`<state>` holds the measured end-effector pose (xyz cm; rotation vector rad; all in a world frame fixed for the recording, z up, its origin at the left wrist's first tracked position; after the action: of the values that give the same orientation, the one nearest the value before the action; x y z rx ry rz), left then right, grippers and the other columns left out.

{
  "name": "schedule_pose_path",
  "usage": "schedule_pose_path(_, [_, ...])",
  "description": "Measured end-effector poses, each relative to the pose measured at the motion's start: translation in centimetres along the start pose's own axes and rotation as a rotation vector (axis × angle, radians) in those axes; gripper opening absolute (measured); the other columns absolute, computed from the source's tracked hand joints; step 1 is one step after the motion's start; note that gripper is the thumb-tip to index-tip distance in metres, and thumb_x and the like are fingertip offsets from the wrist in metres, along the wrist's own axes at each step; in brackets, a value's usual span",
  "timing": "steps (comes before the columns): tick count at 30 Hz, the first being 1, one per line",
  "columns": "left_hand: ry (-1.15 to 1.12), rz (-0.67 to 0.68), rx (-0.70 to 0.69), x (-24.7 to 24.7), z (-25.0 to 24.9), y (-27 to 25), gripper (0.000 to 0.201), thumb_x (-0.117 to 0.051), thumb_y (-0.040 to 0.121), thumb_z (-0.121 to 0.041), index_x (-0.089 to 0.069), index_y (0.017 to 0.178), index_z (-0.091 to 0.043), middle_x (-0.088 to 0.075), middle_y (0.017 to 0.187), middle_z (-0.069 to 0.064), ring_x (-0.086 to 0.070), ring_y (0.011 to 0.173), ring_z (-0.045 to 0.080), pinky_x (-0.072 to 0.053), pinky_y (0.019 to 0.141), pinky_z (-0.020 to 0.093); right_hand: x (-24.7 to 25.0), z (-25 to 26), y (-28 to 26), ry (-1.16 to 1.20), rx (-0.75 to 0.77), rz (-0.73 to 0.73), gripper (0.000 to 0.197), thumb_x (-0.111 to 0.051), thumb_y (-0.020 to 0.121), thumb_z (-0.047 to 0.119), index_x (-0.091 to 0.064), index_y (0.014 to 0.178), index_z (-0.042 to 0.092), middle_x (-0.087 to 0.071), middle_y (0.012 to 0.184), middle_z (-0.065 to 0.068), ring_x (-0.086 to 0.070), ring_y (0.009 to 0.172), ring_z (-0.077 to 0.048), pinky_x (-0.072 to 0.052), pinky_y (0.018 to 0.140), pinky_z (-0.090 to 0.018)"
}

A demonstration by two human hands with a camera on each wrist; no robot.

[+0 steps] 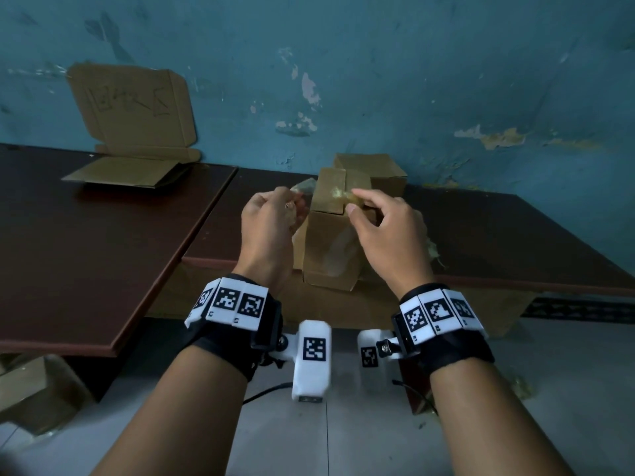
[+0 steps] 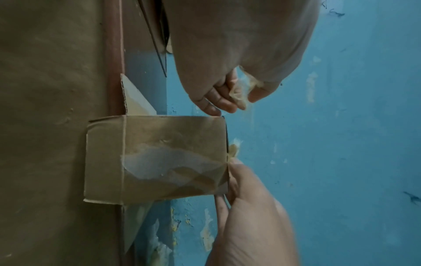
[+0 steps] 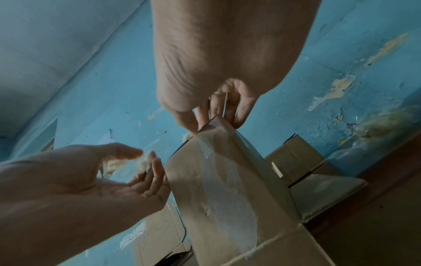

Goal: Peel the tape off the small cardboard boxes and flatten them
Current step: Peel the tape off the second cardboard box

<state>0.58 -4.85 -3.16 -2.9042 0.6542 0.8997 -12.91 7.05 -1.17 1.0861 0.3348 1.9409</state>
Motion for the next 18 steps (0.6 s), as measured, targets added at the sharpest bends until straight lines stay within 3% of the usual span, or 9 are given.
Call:
schedule_pose_path(2, [-0.001,-0.012,-0.032,0.04,-0.28,-0.36,0.032,-0.075,0.091,-0.01,-0.051,0.113,-0.008,-0.067,0.099,0.008,-0.072,0.088,0.015,-0.057,0.078,0.027,-0.19,0.11,0.03,0.002,0.024,-0.013,0.03,-0.069,0.102,0.035,-0.074,0.131,0.028,-0.074,0.118,-0.005,-0.069,0.107,-0.019,-0.057,0.097,-0.039])
schedule_pose_path(4, [0.038,0.036,-0.078,-0.31,-0.6,-0.54,0.045,-0.08,0.09,-0.009,-0.049,0.121,-0.012,-0.073,0.101,0.007,-0.073,0.097,0.022,-0.057,0.084,0.036,-0.33,0.08,0.0,0.028,0.045,-0.052,0.022,-0.072,0.1,0.032,-0.075,0.122,0.026,-0.077,0.112,-0.001,-0.072,0.103,-0.017,-0.06,0.091,-0.044])
schedule_pose_path(8, [0.189,0.144,-0.198,-0.7,-0.74,-0.91,0.012,-0.073,0.097,-0.001,-0.065,0.103,-0.008,-0.074,0.099,0.005,-0.071,0.094,0.014,-0.056,0.083,0.028,-0.46,0.44,-0.28,0.089,0.08,-0.102,0.01,-0.072,0.101,0.029,-0.071,0.106,0.021,-0.077,0.098,0.008,-0.073,0.091,-0.012,-0.061,0.079,-0.044])
schedule_pose_path(11, [0.253,0.157,-0.236,-0.7,-0.72,-0.96,0.013,-0.074,0.098,-0.004,-0.069,0.109,0.001,-0.073,0.101,0.007,-0.07,0.091,0.01,-0.057,0.08,0.021,-0.35,0.89,-0.4,0.133,0.109,-0.155,0.013,-0.066,0.106,0.027,-0.065,0.1,0.015,-0.075,0.084,0.007,-0.069,0.076,-0.011,-0.056,0.068,-0.044])
schedule_pose_path(14, [0.273,0.145,-0.219,-0.55,-0.46,-0.78,0.015,-0.074,0.099,-0.007,-0.07,0.111,0.001,-0.074,0.101,0.008,-0.07,0.091,0.01,-0.058,0.08,0.022,-0.66,0.61,-0.26,0.173,0.081,-0.103,0.014,-0.072,0.101,0.031,-0.064,0.104,0.02,-0.075,0.091,0.009,-0.073,0.083,-0.01,-0.061,0.075,-0.046])
schedule_pose_path(18, [0.283,0.15,-0.217,-0.61,-0.3,-0.7,0.017,-0.074,0.1,-0.008,-0.071,0.112,0.003,-0.075,0.098,0.005,-0.07,0.086,0.008,-0.057,0.077,0.022,-1.01,0.28,-0.11,0.174,0.061,-0.03,0.031,-0.08,0.092,0.029,-0.069,0.121,0.029,-0.077,0.107,0.009,-0.075,0.1,-0.011,-0.064,0.088,-0.045])
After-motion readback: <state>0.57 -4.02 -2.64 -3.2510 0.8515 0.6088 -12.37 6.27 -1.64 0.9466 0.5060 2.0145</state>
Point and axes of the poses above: each hand's wrist, its own y-axis towards the middle knuckle, its own x-axis out of the back of the hand, z = x × y, the point moved 4 cm from there along y, towards the middle knuckle
